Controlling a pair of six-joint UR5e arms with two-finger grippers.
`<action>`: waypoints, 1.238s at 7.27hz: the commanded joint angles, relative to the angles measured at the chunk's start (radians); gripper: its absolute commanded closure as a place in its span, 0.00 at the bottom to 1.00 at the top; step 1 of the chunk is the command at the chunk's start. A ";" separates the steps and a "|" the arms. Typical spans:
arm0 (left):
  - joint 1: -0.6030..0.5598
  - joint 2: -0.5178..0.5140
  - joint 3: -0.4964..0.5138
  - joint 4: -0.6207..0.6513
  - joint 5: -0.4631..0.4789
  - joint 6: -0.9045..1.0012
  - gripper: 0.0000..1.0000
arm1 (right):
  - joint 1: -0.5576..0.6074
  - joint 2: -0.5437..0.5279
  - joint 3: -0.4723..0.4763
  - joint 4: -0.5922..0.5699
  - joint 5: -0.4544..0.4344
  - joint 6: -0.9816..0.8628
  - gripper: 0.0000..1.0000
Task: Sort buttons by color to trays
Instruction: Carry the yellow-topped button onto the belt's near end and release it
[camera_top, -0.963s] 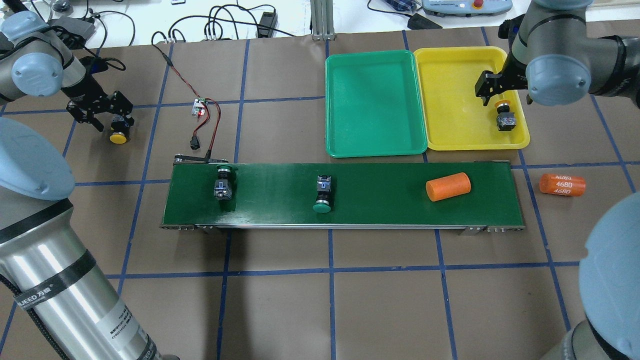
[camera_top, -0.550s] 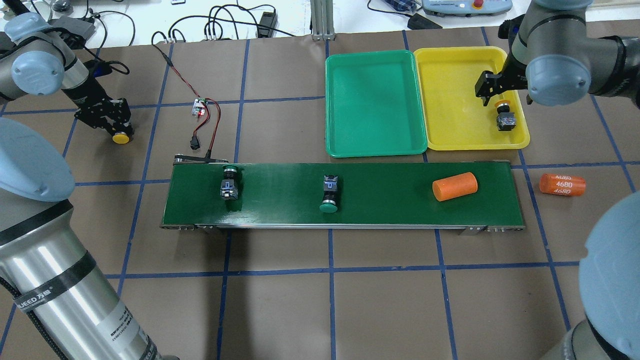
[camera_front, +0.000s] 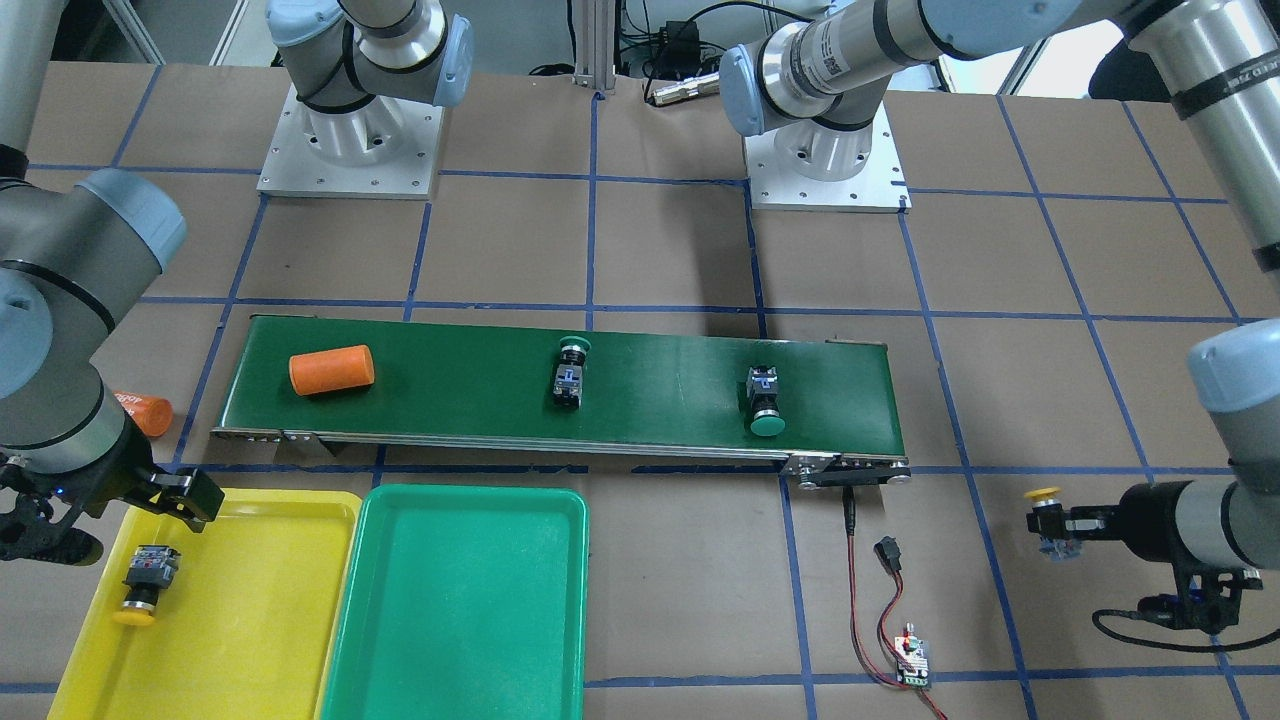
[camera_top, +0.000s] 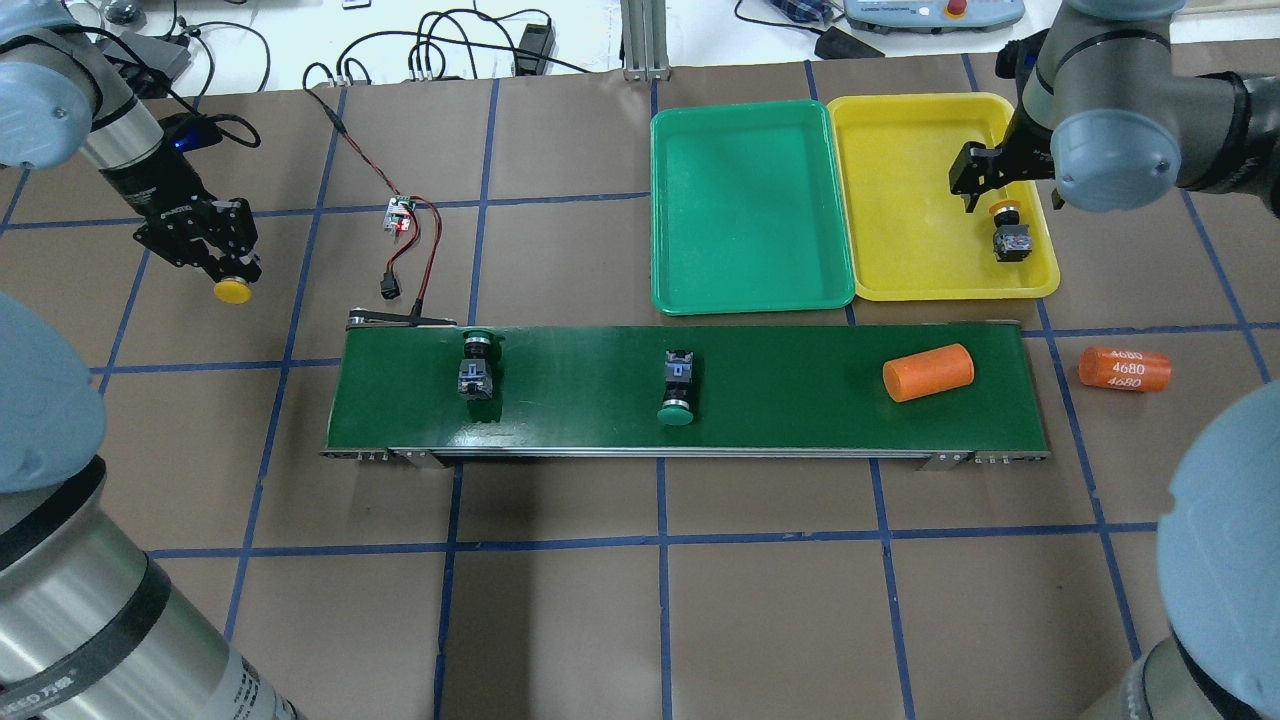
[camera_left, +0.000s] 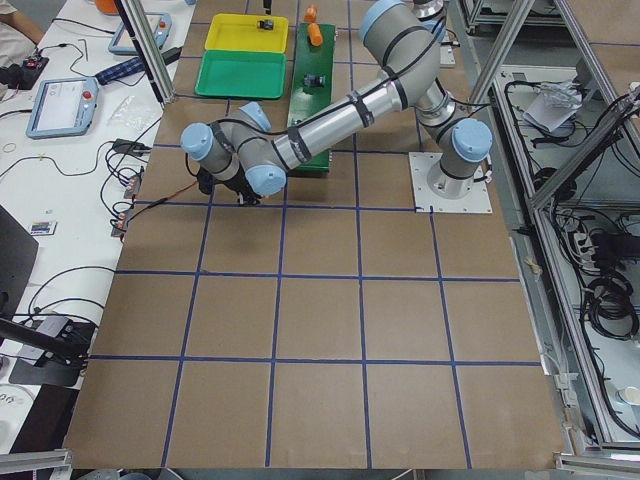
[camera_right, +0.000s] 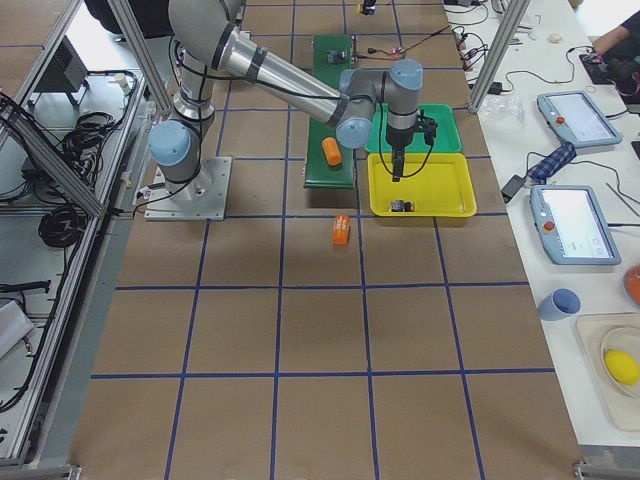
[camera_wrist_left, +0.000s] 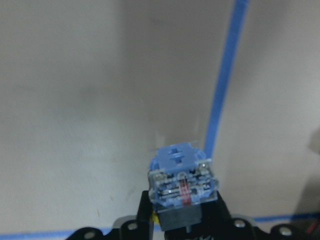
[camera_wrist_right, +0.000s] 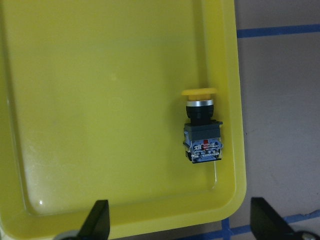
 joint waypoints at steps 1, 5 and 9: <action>-0.061 0.224 -0.288 0.013 -0.042 -0.030 1.00 | -0.001 0.000 0.000 0.000 0.000 0.000 0.00; -0.233 0.339 -0.468 0.180 -0.033 -0.152 1.00 | -0.001 0.000 0.000 -0.001 0.001 0.000 0.00; -0.239 0.317 -0.499 0.260 -0.040 -0.151 0.01 | -0.001 -0.018 -0.002 0.029 0.000 0.018 0.00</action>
